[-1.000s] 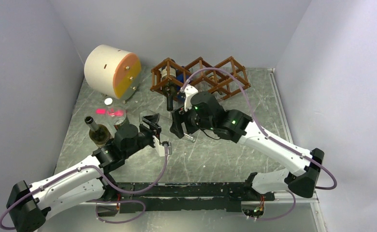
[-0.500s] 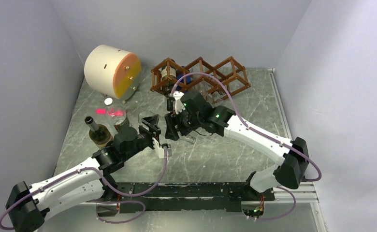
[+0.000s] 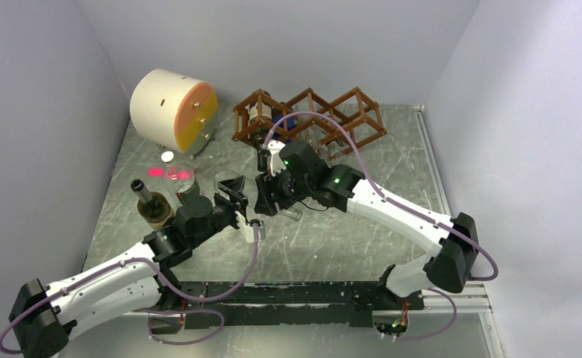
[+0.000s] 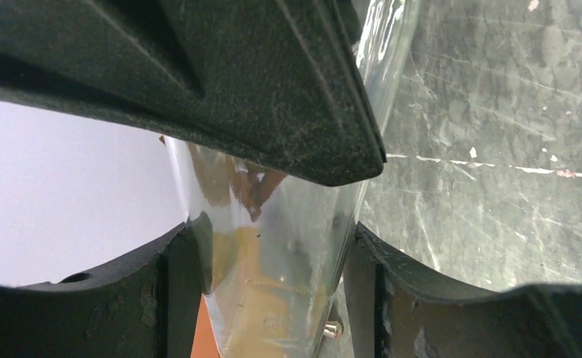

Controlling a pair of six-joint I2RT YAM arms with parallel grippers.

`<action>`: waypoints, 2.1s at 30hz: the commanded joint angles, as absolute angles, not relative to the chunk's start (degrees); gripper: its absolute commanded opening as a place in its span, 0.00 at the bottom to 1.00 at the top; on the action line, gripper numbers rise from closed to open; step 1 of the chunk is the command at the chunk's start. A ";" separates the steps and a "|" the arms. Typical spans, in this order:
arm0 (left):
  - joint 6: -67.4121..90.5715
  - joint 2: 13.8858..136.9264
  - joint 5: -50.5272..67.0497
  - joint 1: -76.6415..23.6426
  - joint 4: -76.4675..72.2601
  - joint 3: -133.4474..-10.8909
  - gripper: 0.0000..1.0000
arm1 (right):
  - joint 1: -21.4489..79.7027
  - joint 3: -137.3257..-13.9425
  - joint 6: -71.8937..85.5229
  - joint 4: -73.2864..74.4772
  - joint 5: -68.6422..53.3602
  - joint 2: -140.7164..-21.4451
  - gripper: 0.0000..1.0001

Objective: Put the wine bottle on the wine rack

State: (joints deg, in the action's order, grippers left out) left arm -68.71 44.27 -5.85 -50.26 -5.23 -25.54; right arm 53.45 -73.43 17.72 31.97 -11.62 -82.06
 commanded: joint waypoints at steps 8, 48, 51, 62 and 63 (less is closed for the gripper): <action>-65.01 42.74 -4.51 -50.54 -11.18 -26.28 0.98 | 52.53 -72.07 17.23 30.60 4.87 -73.75 0.00; -14.74 53.27 -11.80 -48.10 2.88 -54.41 0.98 | 44.88 -62.33 28.81 45.37 38.36 -54.82 0.00; -15.10 53.27 -12.29 -48.11 3.46 -54.54 0.98 | 41.18 -61.53 27.11 43.88 34.55 -55.93 0.00; -15.72 51.21 -12.13 -48.18 2.40 -52.45 0.98 | 29.21 -58.37 24.27 40.00 25.36 -58.86 0.00; -15.77 51.05 -12.13 -48.12 2.28 -52.33 0.98 | 28.64 -57.94 23.41 38.78 23.88 -59.03 0.00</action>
